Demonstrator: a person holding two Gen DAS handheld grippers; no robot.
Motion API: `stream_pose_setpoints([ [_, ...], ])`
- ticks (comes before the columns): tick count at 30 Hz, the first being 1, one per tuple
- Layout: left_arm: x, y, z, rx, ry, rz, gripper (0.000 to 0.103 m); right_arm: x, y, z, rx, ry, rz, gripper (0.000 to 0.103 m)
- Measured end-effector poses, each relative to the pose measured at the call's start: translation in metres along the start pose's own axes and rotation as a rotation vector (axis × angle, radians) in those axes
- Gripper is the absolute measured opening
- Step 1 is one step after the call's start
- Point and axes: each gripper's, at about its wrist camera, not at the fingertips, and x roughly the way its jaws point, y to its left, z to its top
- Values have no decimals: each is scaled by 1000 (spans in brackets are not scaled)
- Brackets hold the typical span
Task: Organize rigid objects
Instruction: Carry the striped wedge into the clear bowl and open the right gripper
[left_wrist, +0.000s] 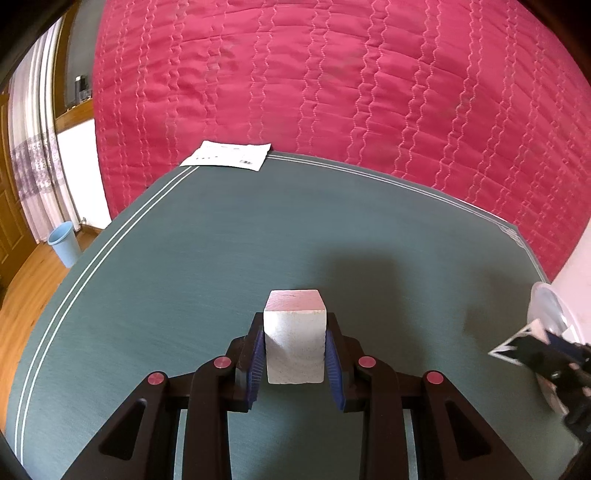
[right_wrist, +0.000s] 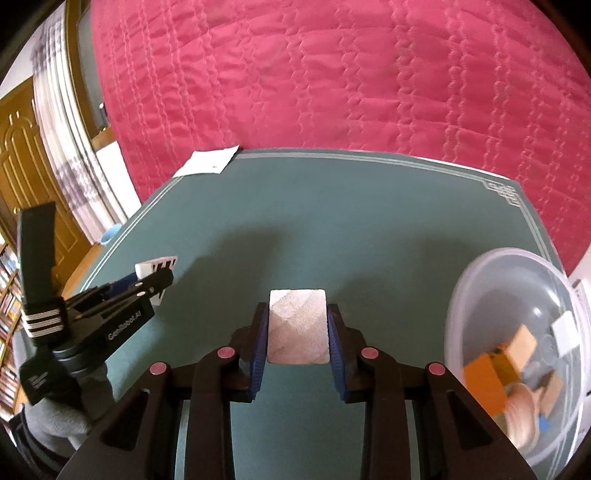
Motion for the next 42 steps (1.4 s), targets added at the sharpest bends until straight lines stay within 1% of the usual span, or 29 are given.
stream_pose_setpoints([
  [9,-2,-15,-5,45,-2,-18,31,-44,-48,-6,106,-63,-65,31],
  [15,-3,-22,-8,69,-2,-25,31,-70,-93,-11,196,-107,-137,31],
  [19,-4,-27,-9,82,-3,-34,31,-83,-121,-17,260,-129,-184,31],
  [23,-5,-33,-12,101,-2,-40,31,-88,-145,-22,319,-140,-218,31],
  [30,-3,-46,-17,145,7,-41,31,-86,-179,-32,408,-135,-210,31],
  [33,-3,-49,-17,153,11,-44,31,-83,-192,-40,454,-127,-190,32],
  [37,-4,-53,-16,160,19,-55,31,-82,-204,-51,486,-131,-188,32],
  [42,-8,-67,-18,188,25,-76,31,-86,-217,-66,510,-137,-188,32],
])
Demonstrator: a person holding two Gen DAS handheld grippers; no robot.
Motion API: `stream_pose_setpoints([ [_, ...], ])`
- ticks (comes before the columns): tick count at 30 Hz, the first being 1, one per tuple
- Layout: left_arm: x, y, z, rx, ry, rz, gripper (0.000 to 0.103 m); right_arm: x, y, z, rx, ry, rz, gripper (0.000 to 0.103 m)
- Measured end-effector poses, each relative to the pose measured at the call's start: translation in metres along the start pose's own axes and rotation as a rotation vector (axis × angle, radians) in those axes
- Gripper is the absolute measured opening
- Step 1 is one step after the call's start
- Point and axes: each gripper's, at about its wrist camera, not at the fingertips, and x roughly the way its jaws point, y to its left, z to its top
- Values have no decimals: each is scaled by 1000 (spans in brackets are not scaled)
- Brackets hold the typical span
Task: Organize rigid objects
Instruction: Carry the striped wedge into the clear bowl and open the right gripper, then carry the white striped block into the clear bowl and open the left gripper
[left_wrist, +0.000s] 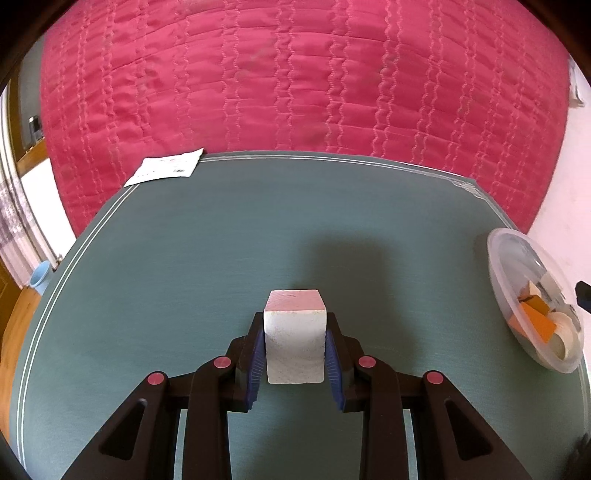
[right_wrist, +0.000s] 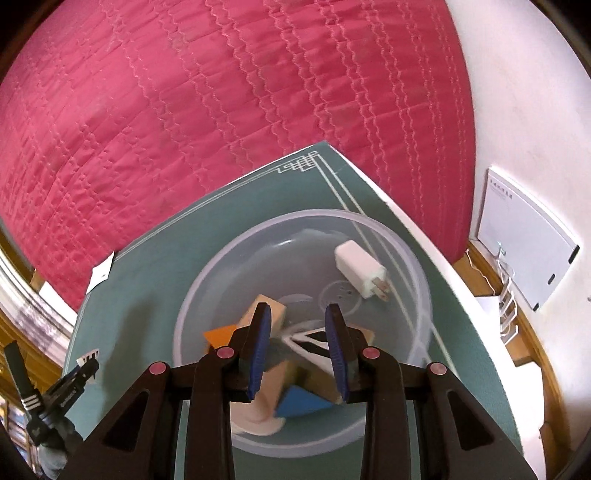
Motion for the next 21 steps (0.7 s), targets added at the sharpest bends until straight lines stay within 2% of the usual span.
stream_pose_setpoints([
  [4,-1,-16,2,23,10,-32,31,-8,-10,-6,11,-36,-3,32],
  [8,-2,-39,6,48,24,-85,31,-16,-14,-9,18,-109,-18,32],
  [16,-3,-87,20,97,37,-214,31,-30,-17,-19,12,-251,-109,32],
  [21,-3,-119,29,134,23,-278,31,-41,-24,-21,51,-312,-126,32],
])
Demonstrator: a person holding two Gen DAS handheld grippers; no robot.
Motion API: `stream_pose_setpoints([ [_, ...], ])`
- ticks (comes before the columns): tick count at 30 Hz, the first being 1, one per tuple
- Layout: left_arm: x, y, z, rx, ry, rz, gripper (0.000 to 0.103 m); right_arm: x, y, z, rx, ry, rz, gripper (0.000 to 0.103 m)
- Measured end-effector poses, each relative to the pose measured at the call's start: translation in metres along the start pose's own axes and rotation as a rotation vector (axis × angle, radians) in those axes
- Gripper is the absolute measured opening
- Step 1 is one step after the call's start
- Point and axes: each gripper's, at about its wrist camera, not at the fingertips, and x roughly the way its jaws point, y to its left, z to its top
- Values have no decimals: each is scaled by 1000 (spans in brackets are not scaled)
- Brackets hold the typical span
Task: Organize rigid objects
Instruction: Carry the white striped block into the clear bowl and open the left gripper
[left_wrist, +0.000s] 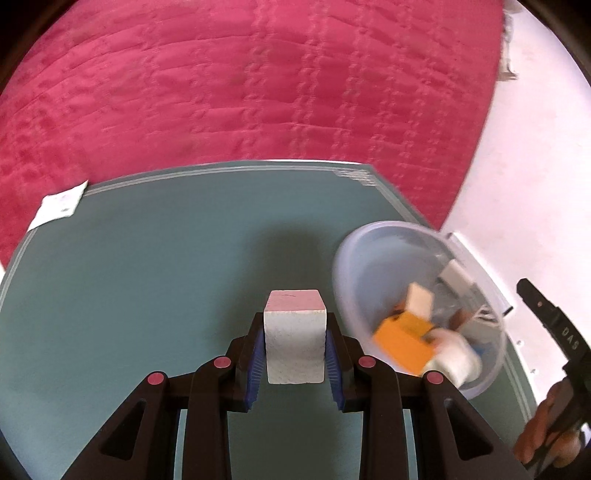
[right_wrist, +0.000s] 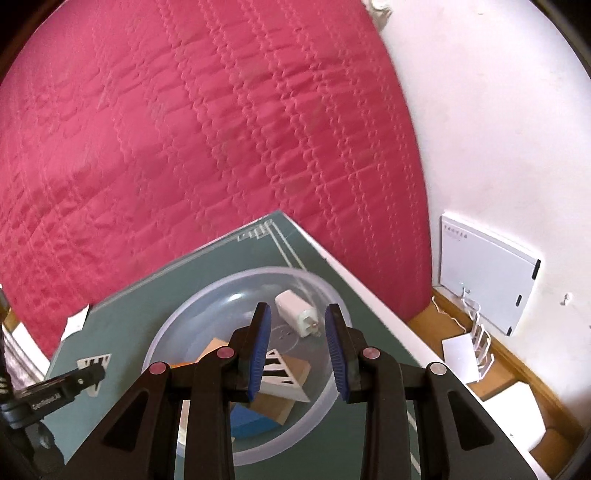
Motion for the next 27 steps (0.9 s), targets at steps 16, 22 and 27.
stream_pose_setpoints([
  [16,24,-66,20,123,-24,-108,52,-10,-12,2,52,-65,-80,62],
  [22,17,-58,17,94,-54,-92,75,-11,-19,4,82,-68,-108,69],
  [27,9,-47,13,60,-72,-41,80,-13,-29,7,121,-82,-161,71],
])
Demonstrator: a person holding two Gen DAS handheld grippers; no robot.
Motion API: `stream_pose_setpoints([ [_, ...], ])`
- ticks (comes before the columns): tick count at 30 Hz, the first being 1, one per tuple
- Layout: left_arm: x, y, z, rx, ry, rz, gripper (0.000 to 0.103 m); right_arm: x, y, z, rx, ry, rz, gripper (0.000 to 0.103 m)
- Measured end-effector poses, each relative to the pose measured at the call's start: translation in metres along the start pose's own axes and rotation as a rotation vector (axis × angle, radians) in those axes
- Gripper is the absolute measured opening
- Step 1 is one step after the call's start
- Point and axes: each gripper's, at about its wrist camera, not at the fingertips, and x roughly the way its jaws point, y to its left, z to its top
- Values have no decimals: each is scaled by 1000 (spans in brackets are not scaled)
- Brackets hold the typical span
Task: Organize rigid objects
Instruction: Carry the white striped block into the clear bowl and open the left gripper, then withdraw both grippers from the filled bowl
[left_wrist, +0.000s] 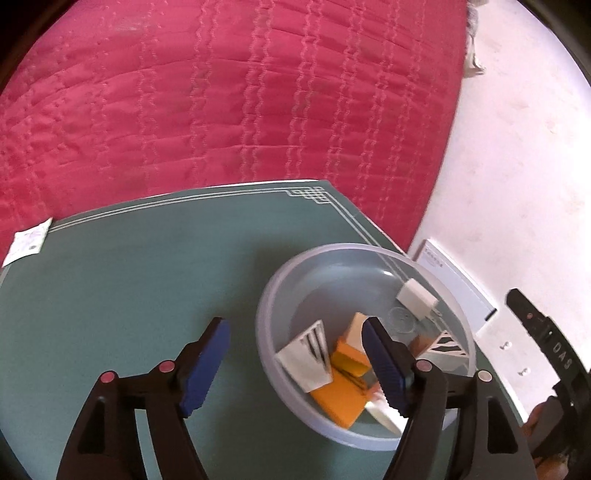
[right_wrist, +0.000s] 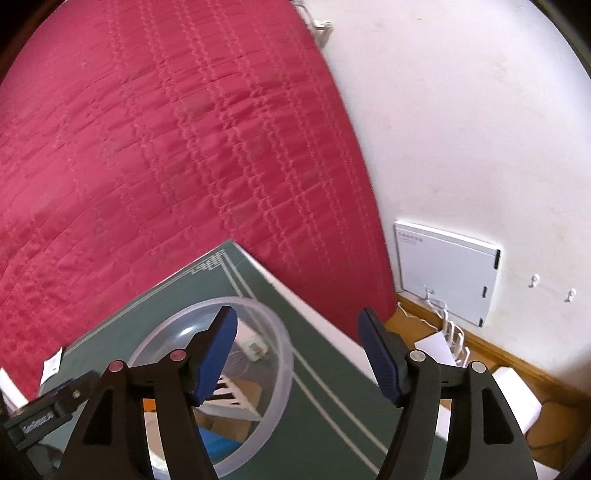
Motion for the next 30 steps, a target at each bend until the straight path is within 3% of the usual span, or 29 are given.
stream_pose_setpoints([
  [7,-15,2,-7,10,-44,94,102,1,-3,1,20,2,15,86],
  [18,-35,-2,-23,44,-57,189,102,-5,-3,5,24,-25,54,97],
  [30,-55,2,-38,25,-62,246,102,-22,25,15,-120,23,173,103],
])
